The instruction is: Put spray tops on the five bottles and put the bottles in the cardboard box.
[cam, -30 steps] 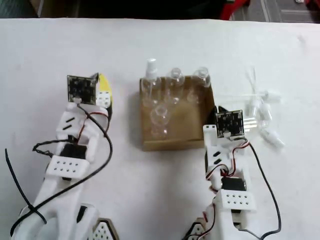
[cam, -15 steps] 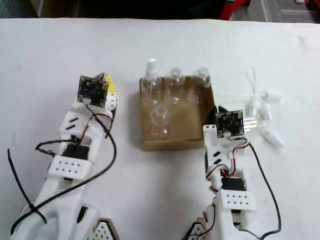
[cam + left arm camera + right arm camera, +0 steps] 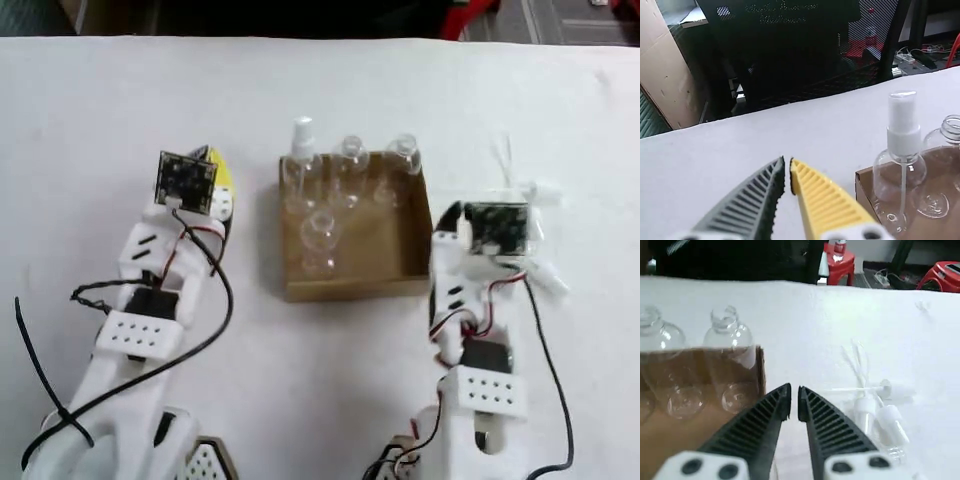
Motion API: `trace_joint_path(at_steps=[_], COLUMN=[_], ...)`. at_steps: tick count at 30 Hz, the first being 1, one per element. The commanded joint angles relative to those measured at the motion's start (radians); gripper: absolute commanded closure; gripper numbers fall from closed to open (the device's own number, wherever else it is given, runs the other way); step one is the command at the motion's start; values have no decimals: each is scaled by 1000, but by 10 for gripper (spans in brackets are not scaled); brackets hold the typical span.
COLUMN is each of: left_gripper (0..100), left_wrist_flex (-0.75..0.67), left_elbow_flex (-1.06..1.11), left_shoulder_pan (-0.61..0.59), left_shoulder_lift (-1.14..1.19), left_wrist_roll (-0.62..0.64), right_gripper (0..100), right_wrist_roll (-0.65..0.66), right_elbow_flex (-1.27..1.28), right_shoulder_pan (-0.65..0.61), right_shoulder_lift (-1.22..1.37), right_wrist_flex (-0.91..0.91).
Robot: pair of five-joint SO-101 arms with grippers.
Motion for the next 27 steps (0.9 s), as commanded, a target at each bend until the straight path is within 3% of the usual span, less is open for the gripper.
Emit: trace_joint_path(at_steps=[1,11,19,25,27], left_gripper=[976,976,976,976,976], left_wrist_flex=[-28,-28,-28,-28,-28], left_elbow_flex=[2,2,0,0,0], left_shoulder_pan=[1,1,1,1,1], left_shoulder_lift=[-4,-5,-5,-5,-5], left_wrist_roll=[-11,-11,-11,-11,-11], right_gripper=[981,981,981,937,898], right_wrist_roll=[-21,-11,-23,-370,-414], right_elbow_flex=[-157,-405,-884,-1249,-1344], right_shoulder_pan=[33,183,254,352,351], right_shoulder_lift=[4,56,599,993,1099], right_wrist_flex=[110,171,371,542,582])
